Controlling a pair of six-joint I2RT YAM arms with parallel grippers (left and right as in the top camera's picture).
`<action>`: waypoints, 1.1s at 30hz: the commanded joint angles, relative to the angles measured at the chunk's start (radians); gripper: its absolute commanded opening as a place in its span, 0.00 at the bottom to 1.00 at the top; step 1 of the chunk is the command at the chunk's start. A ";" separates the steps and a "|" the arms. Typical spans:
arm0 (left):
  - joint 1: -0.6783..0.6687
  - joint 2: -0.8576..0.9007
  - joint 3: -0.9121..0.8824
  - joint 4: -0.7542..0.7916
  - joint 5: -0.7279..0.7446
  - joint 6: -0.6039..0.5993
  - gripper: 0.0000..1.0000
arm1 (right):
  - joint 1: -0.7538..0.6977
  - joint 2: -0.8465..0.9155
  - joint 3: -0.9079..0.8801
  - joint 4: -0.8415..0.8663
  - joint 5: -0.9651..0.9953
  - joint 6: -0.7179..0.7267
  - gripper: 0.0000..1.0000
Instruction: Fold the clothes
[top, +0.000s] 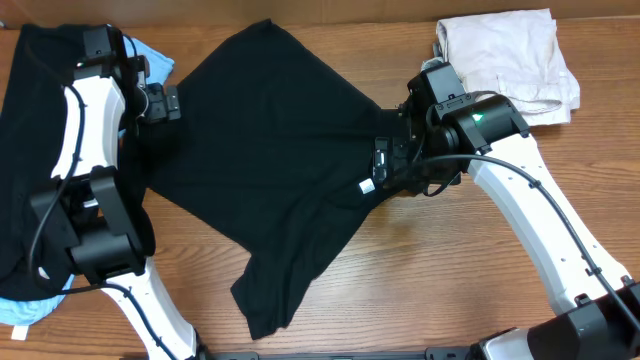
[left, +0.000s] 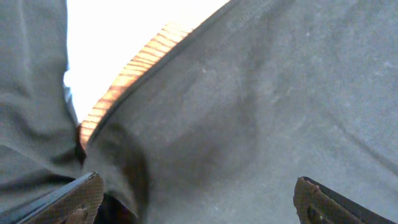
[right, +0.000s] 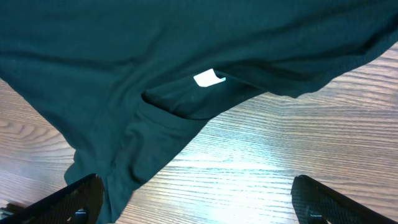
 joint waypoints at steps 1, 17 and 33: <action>0.029 0.067 0.002 0.006 -0.010 0.023 1.00 | 0.001 -0.007 0.013 0.005 0.006 0.001 1.00; 0.043 0.150 0.002 -0.005 -0.035 0.022 0.99 | 0.001 -0.007 0.013 0.006 0.005 -0.001 1.00; 0.082 0.150 -0.009 -0.141 -0.106 0.019 0.85 | 0.001 -0.007 0.013 0.031 0.001 0.003 0.99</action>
